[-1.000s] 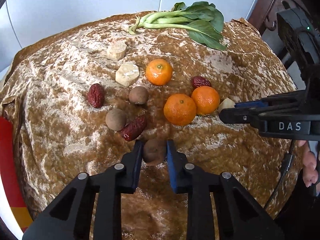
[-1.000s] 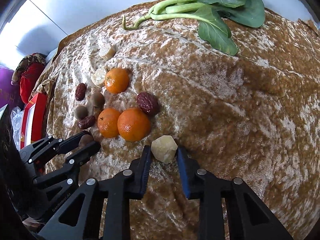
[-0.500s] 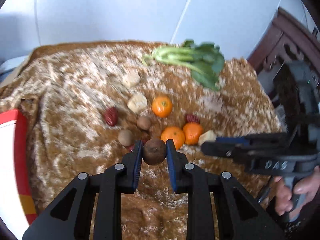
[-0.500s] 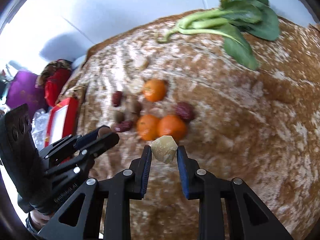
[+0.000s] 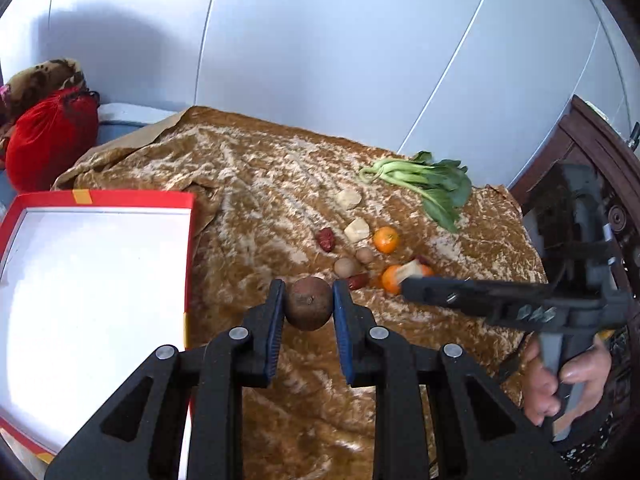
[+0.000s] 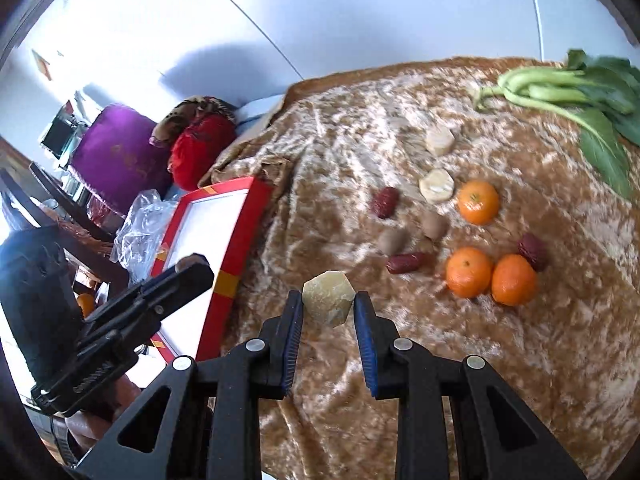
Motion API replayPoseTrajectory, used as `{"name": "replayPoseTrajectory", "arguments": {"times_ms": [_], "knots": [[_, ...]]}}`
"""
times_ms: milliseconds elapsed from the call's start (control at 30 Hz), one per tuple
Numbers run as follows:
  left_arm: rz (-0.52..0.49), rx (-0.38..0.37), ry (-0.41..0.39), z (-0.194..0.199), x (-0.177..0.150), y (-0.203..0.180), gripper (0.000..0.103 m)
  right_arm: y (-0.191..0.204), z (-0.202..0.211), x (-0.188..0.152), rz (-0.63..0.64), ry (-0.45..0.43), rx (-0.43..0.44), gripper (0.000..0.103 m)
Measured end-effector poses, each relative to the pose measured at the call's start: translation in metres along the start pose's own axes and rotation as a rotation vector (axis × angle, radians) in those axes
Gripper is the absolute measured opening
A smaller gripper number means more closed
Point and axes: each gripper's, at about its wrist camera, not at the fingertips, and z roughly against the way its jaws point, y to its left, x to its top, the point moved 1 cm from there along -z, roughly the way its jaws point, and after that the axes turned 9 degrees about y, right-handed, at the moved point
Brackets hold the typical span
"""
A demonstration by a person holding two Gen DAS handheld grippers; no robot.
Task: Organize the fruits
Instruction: 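Carry both items to the white tray and open both tools to release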
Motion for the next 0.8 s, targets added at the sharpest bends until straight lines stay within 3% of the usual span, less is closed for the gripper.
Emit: {"name": "replayPoseTrajectory", "arguments": {"times_ms": [67, 233, 433, 567, 667, 800], "knots": [[0.005, -0.008, 0.003, 0.001, -0.001, 0.002, 0.021, -0.001, 0.011, 0.000, 0.000, -0.036, 0.018, 0.026], [0.000, 0.118, -0.078, 0.022, -0.002, 0.015, 0.021, -0.008, 0.026, -0.003, -0.022, -0.065, 0.063, 0.026], [0.113, 0.298, -0.119, 0.043, -0.032, 0.056, 0.021, 0.043, 0.001, 0.003, 0.113, -0.015, 0.118, 0.026], [0.248, 0.384, -0.063, 0.042, -0.054, 0.097, 0.021, 0.093, -0.038, 0.005, 0.228, 0.061, 0.173, 0.026], [0.334, 0.403, 0.009, 0.032, -0.066, 0.123, 0.021, 0.131, -0.074, -0.002, 0.307, 0.126, 0.162, 0.026], [0.401, 0.437, 0.047, 0.030, -0.078, 0.142, 0.021, 0.166, -0.108, -0.018, 0.409, 0.168, 0.116, 0.026]]}}
